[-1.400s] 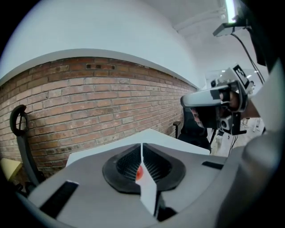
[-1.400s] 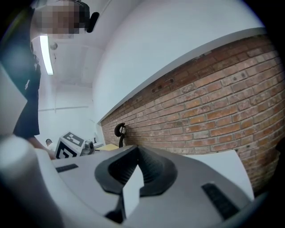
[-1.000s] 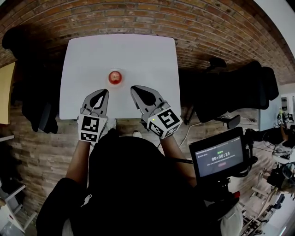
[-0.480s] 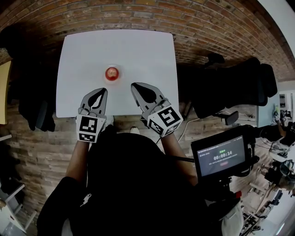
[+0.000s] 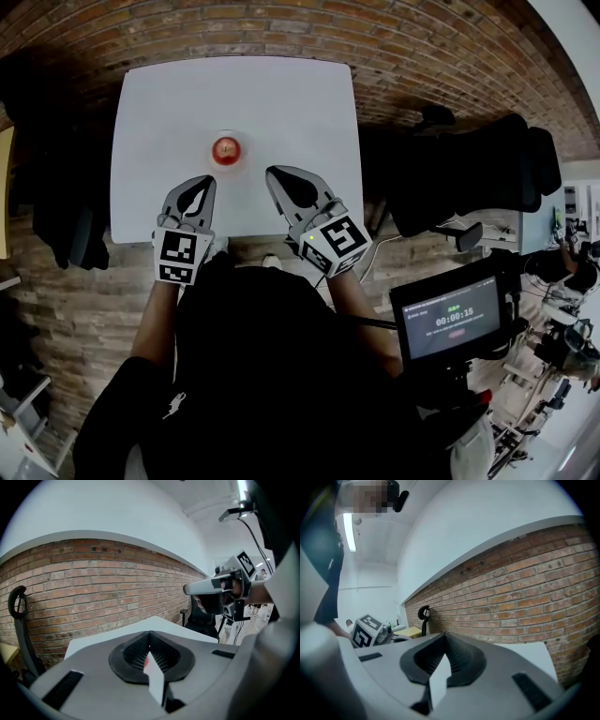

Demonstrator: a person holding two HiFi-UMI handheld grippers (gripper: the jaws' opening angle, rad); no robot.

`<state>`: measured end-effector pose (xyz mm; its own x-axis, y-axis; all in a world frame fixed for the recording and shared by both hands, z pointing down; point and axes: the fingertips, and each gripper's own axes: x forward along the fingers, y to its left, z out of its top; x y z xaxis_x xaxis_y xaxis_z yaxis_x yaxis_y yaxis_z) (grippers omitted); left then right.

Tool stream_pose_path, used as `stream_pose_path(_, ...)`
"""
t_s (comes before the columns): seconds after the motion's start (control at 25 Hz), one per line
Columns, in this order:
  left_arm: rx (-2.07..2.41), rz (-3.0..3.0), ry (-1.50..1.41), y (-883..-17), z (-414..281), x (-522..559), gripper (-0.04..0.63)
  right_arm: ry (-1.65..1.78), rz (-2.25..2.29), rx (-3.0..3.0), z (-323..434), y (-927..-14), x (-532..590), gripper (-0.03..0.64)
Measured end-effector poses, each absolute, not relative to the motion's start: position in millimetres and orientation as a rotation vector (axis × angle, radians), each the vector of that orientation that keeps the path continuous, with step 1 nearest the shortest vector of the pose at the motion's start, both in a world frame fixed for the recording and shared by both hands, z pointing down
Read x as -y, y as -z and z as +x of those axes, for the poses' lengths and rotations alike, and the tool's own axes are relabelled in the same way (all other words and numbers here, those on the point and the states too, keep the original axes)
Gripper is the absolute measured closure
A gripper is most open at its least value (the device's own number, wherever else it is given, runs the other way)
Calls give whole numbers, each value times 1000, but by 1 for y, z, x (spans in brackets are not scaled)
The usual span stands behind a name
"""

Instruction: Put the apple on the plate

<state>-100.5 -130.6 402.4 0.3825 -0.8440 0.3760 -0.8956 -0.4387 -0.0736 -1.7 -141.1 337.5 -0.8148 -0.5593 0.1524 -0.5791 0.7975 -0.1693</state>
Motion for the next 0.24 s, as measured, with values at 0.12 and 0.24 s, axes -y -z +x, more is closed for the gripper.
stream_pose_path(0.12,1557,2501,-546,-402,-104,135,589,-311,922,2886,-8,-334,145,614)
stream_pose_path(0.24,1519,2516,-540,-404,-106,142,589,-309,924,2884,-14,-334,153,614)
